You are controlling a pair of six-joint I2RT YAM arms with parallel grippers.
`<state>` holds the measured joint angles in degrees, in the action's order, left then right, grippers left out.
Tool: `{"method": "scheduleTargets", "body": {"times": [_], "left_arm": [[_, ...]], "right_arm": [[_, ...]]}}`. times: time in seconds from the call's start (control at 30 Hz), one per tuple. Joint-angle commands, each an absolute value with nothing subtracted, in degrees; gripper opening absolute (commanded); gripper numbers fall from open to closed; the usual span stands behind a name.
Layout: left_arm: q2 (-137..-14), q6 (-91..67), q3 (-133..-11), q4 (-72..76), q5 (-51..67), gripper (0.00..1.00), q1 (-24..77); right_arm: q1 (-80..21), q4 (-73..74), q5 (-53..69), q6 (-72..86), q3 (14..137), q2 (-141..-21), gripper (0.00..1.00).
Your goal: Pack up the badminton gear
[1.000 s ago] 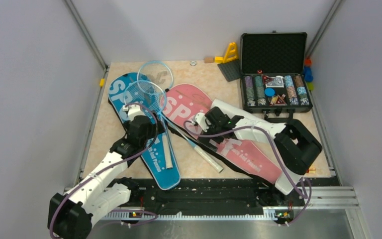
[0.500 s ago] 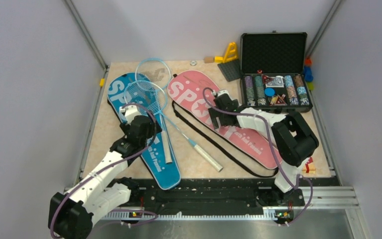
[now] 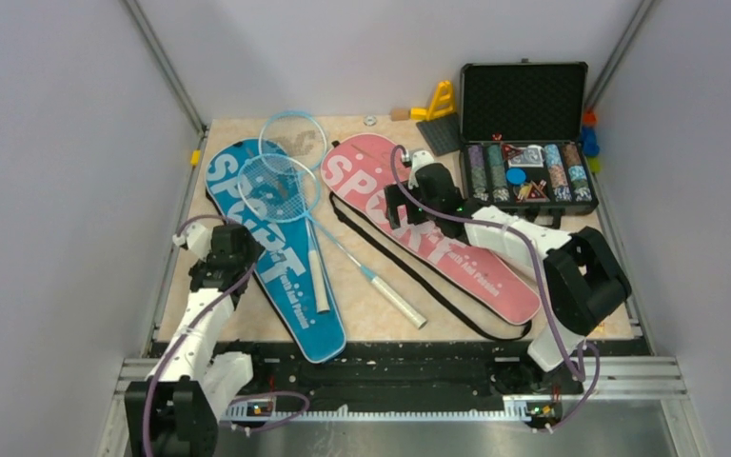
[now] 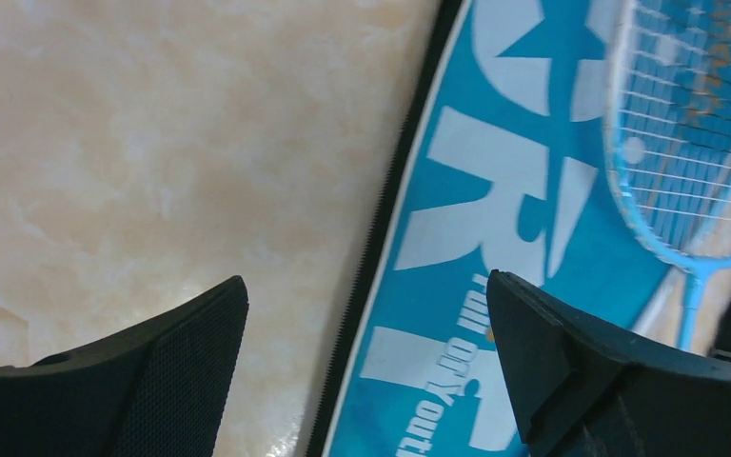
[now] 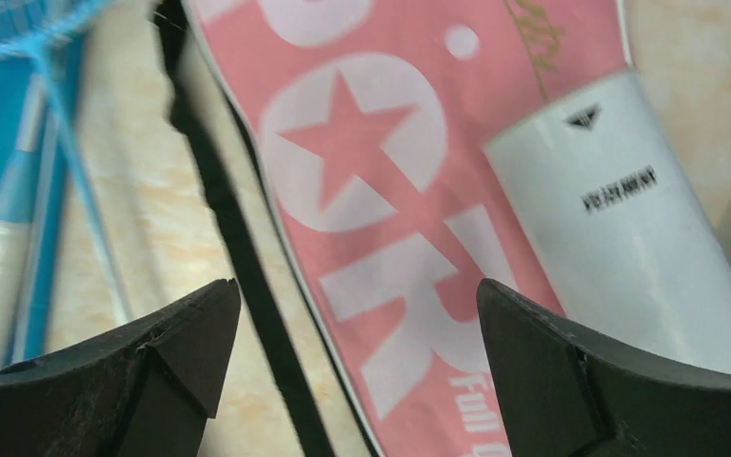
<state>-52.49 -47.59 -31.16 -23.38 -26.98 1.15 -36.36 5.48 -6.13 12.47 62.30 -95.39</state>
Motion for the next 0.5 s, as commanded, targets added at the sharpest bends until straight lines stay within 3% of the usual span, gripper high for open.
{"method": "scheduleTargets", "body": {"times": [0.0,0.2,0.4,0.47], "left_arm": [[-52.5,-50.2,-26.3,-18.1,-20.7,0.99,-4.2],[-60.4,-50.3,-22.9,-9.4,-14.6,0.95,-8.6],[-71.1,-47.8,-24.8,-1.1,-3.4,0.8,-8.9],[-74.3,-46.9,-26.5,0.4,1.8,0.68,-8.8]], "right_arm": [[-38.0,-4.6,2.5,11.9,61.2,-92.2,0.98],[-38.1,-8.1,5.7,13.6,59.5,-91.8,0.98],[-38.1,-8.1,6.0,14.2,58.0,-91.0,0.98],[-38.1,-8.2,6.1,14.6,57.4,-90.7,0.97]]}}
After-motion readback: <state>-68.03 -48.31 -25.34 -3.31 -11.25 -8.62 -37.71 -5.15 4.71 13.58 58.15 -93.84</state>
